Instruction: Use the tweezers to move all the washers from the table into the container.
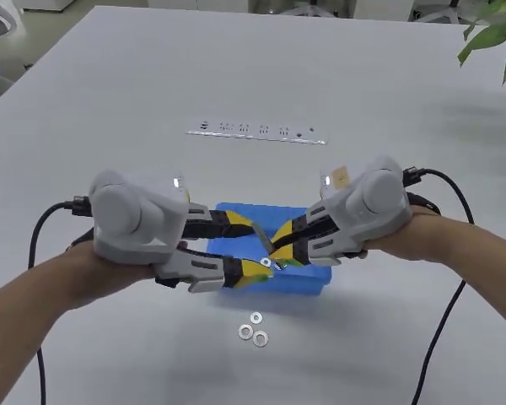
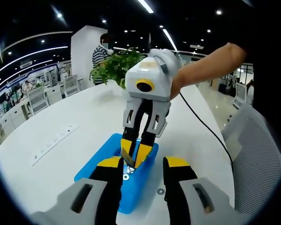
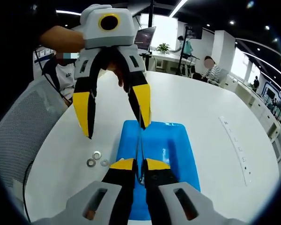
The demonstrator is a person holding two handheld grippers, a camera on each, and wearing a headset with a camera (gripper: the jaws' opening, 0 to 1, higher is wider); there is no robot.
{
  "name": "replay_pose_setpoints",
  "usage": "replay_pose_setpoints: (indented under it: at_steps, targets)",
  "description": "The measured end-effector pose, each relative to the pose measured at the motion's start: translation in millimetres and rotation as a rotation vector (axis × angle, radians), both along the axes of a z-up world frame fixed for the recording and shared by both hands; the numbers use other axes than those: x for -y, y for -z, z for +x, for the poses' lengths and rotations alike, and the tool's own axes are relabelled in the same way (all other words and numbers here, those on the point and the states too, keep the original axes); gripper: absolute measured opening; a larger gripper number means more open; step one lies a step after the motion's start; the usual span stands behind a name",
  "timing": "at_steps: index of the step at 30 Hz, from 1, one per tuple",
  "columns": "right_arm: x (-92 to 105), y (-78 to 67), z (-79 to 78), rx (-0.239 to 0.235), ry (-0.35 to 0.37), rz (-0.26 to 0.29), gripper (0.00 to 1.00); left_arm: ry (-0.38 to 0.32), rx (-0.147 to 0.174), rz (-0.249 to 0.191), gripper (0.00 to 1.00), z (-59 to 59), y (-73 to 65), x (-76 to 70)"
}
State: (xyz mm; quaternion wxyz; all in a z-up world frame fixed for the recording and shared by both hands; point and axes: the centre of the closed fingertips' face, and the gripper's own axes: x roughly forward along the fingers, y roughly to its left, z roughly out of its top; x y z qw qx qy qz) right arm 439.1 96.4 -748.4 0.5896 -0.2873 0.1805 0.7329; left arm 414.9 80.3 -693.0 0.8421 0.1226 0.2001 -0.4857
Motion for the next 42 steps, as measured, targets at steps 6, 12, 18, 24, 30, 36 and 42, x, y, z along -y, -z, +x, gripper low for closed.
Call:
replay_pose_setpoints:
  at_steps: [6, 12, 18, 24, 30, 36, 42]
  targets:
    - [2.0, 4.4, -0.6, -0.004, -0.005, -0.009, 0.08, -0.003, 0.004, 0.01, 0.3, 5.0, 1.8, -0.6]
    - [4.1, 6.1, -1.8, -0.009, -0.011, -0.015, 0.08, 0.0, 0.015, 0.02, 0.24, 11.1, 2.8, -0.4]
    - [5.1, 7.9, -1.2, -0.015, -0.017, -0.016, 0.08, 0.012, 0.031, 0.036, 0.15, 17.5, 4.3, -0.2]
    - [6.5, 9.4, -0.9, -0.012, -0.022, -0.017, 0.08, 0.034, 0.044, 0.051, 0.09, 22.3, 4.4, 2.4]
    - [7.1, 10.5, 0.4, -0.01, -0.021, -0.022, 0.09, 0.059, 0.048, 0.055, 0.07, 24.6, 4.0, 6.2]
    - [8.2, 10.8, 0.2, -0.011, -0.015, -0.026, 0.1, 0.074, 0.047, 0.054, 0.06, 23.3, 3.7, 9.2]
    - [8.6, 10.6, -0.3, -0.008, -0.014, -0.028, 0.11, 0.079, 0.046, 0.06, 0.06, 22.1, 3.7, 9.8]
